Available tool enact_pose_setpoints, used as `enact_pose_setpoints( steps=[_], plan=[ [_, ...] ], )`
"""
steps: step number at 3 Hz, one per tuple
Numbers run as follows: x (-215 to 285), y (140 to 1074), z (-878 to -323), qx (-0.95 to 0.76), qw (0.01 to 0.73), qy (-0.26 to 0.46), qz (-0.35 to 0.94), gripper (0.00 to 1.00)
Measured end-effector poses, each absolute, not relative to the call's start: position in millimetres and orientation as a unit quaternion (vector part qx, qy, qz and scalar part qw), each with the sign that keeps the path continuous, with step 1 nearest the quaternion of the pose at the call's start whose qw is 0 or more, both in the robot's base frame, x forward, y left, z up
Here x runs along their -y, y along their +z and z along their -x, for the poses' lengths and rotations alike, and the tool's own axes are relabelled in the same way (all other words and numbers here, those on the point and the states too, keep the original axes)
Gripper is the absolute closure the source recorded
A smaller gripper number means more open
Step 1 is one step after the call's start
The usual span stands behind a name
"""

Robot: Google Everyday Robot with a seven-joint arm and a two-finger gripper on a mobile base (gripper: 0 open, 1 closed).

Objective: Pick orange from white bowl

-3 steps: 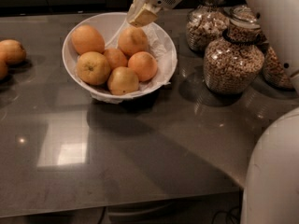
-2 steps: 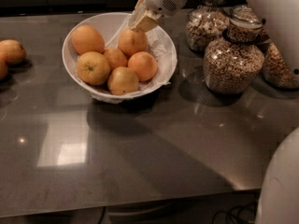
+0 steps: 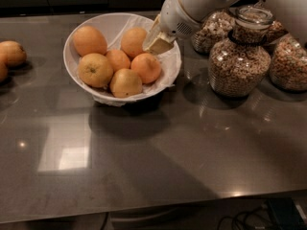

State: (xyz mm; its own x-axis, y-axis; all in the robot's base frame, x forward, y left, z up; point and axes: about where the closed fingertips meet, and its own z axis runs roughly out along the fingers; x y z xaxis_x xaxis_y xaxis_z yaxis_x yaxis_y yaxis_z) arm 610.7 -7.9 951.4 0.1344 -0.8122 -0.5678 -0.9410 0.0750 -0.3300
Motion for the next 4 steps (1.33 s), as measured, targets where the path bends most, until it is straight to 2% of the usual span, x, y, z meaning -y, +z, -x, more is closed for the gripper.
enact_pose_setpoints(
  steps=[1, 3, 4],
  plan=[
    [8, 946, -609, -0.652, 0.332, 0.097, 0.675, 0.81],
    [6, 939, -608, -0.651, 0.330, 0.113, 0.674, 0.34],
    [14, 929, -607, -0.662, 0.326, 0.118, 0.664, 0.34]
  ],
)
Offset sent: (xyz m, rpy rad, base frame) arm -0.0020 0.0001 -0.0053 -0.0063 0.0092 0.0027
